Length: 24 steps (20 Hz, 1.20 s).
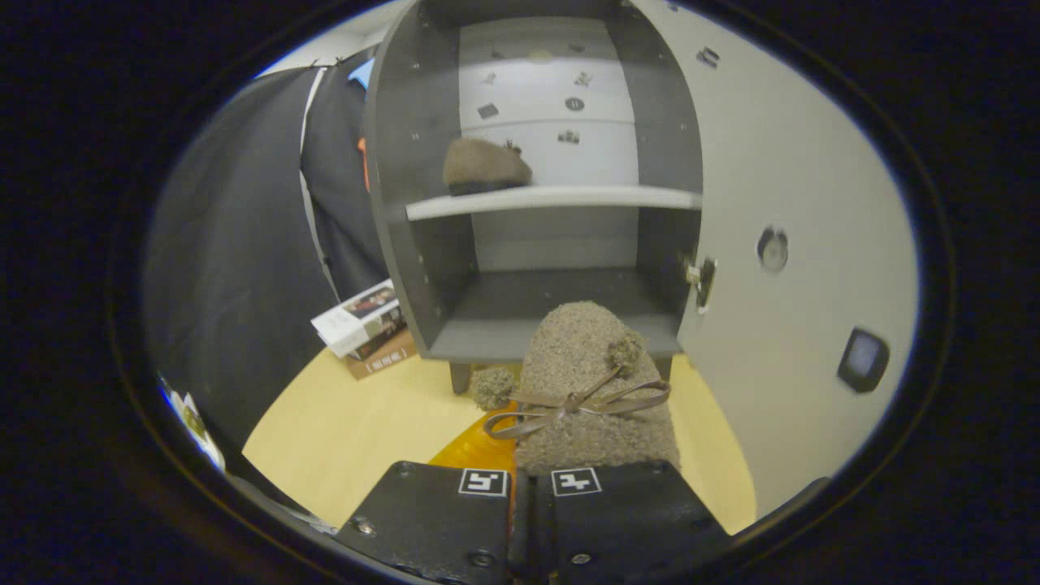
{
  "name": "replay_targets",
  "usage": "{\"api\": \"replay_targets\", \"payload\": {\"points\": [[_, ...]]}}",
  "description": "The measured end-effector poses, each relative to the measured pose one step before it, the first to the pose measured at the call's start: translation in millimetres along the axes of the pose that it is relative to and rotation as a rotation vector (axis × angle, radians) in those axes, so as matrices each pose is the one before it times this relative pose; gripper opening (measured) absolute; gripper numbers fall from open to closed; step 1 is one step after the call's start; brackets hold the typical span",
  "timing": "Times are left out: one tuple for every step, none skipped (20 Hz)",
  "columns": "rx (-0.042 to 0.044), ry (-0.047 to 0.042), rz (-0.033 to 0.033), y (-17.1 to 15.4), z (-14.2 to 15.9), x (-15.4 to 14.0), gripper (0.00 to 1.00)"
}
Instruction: Open the shoe cabinet door, grab the shoes and put them into the shoe cabinet, then close the shoe cabinet door.
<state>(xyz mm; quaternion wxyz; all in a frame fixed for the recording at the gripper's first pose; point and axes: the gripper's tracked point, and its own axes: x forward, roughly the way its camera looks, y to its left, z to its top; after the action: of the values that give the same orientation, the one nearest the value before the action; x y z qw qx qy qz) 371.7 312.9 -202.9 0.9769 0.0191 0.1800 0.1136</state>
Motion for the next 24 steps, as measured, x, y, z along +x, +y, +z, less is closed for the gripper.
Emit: {"api": "replay_targets", "payload": {"points": [[-0.01239,-0.03116,0.00084,1.5,20.93,-7.92,0.07],[-0.01352,-0.02787,-0.00592,0.56,20.24,-7.4,0.07],[-0.01108,-0.02729,-0.00597,0.1,20.27,-5.03,0.07],[-0.00854,-0.02733,0.00107,1.8,20.06,-4.88,0.07],[-0.00336,-0.02694,0.00402,1.96,20.12,-1.48,0.07],[-0.00566,-0.02327,0.00204,2.51,17.44,0.69,0.07],[-0.00795,-0.02259,-0.00235,1.07,16.72,1.08,0.07],[-0.00825,-0.02121,-0.00045,1.79,15.48,2.92,0.07],[-0.01055,-0.02071,0.00116,0.24,16.11,4.18,0.07],[-0.00548,-0.0193,0.00051,0.77,14.9,5.83,0.07],[0.00198,-0.01557,-0.00009,-0.24,14.41,7.21,0.07],[0.006,-0.01054,-0.00235,-0.01,12.7,6.95,0.07],[0.00655,-0.01136,-0.00258,-1.08,13.34,10.14,0.07],[0.00289,-0.0102,-0.00502,-2.03,12.23,8.77,0.07],[-0.00121,-0.0119,-0.00246,-0.83,12.19,11.45,0.07],[-0.00308,-0.01103,-0.00183,-0.94,12.71,11.77,0.07],[-0.00369,-0.00985,-0.00494,-0.6,11.0,11.71,0.07],[-0.01102,-0.00263,-0.00631,-1.97,7.54,16.39,0.07],[-0.00173,-0.00032,-0.00229,-1.13,5.14,14.71,0.07],[0.00709,0.00132,0.00176,-1.25,3.51,12.56,0.07],[0.00173,0.00403,-0.00422,-3.2,1.45,14.78,0.07],[-0.00564,0.00514,-0.0087,-4.5,1.31,15.47,0.07],[-0.00296,0.00594,-0.01003,-4.9,-1.1,14.77,0.07],[0.00042,0.01059,-0.0086,-5.01,-0.51,13.63,0.07]]}}
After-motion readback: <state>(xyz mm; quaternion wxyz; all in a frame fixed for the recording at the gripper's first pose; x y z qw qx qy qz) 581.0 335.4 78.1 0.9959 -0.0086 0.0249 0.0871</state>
